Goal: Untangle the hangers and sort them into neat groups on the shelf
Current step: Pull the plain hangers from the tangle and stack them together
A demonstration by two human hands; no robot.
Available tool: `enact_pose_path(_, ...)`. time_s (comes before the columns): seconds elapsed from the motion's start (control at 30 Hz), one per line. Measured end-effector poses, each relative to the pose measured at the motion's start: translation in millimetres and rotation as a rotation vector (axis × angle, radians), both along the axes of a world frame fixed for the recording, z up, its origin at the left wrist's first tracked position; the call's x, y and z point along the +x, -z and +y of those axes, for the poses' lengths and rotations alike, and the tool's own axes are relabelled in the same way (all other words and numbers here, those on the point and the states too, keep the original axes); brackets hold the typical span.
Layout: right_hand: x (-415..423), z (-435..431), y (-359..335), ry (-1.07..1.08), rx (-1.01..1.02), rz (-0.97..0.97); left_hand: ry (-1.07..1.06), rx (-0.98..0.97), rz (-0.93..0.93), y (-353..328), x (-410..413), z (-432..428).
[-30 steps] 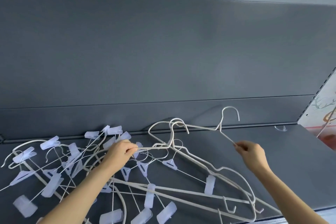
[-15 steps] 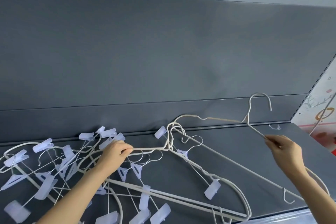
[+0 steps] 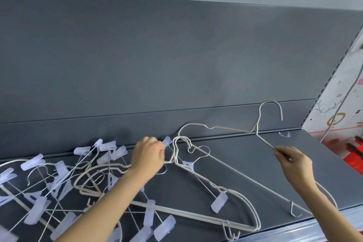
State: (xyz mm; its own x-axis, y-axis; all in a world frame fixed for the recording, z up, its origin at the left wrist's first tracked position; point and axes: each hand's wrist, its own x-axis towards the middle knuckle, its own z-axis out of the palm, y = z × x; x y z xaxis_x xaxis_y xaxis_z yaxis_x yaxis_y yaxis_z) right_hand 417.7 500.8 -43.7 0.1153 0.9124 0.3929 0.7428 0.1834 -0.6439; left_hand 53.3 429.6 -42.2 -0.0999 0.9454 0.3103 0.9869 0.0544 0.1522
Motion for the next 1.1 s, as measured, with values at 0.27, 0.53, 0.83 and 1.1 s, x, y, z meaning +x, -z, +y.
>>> enact_pose_path(0.27, 3, -3, 1, -0.013, 0.006, 0.053, 0.073, -0.332, 0.109, 20, 91, 51)
enact_pose_path(0.53, 4, 7, 4, -0.006, -0.042, 0.068, 0.029, -0.353, -0.018, 25, 93, 54)
enact_pose_path(0.83, 5, 14, 12, -0.016, -0.141, 0.063, 0.015, -0.292, -0.363, 33, 94, 46)
enact_pose_path(1.1, 28, 13, -49, -0.033, 0.074, -0.068, 0.069, -0.319, -0.471, 33, 78, 39)
